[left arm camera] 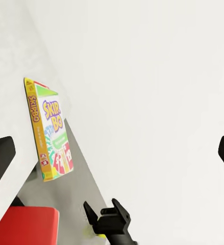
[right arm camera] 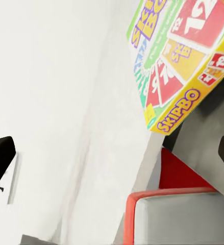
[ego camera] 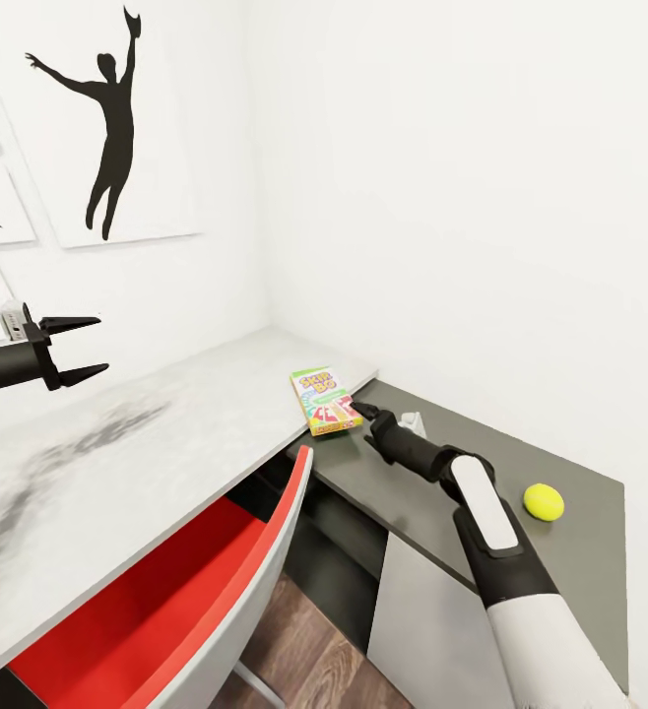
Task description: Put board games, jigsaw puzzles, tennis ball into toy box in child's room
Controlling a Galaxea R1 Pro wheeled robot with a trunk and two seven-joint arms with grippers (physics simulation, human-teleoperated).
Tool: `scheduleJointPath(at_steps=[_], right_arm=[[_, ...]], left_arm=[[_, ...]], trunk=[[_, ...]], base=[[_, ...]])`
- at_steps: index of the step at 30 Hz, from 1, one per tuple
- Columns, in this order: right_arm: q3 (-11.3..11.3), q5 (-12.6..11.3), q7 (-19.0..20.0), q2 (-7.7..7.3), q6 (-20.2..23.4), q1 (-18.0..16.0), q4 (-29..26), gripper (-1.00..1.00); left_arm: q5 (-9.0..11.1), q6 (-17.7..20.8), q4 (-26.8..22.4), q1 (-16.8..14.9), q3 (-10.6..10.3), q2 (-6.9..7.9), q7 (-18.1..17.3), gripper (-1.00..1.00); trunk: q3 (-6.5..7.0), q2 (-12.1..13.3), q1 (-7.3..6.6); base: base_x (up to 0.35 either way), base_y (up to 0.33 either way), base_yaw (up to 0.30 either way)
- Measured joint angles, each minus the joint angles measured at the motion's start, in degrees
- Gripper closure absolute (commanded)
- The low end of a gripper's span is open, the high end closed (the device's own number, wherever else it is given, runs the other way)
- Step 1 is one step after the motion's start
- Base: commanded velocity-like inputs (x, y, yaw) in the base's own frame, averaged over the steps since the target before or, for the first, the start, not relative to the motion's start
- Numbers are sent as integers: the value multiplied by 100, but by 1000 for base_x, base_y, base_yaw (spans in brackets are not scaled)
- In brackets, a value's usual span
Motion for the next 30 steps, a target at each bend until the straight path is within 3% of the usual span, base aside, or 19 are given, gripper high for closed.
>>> scheduleJointPath(at_steps=[9,14,30], right_arm=[[-1,-2,-43,261,-39,-568,917,-100],[-2,6,-88,402,-274,-747,1212,-100],[-15,7,-362,414,-490,-1042,1901,-100]], left_arm=[[-3,0,0,0,-1,4,0,-100],[-9,0,2,0,-2,9,3,-100],[-20,0,5,0,-6,2,4,-100]], trunk=[[0,0,0],[0,0,0],[0,0,0]], base=[[0,0,0],[0,0,0],[0,0,0]])
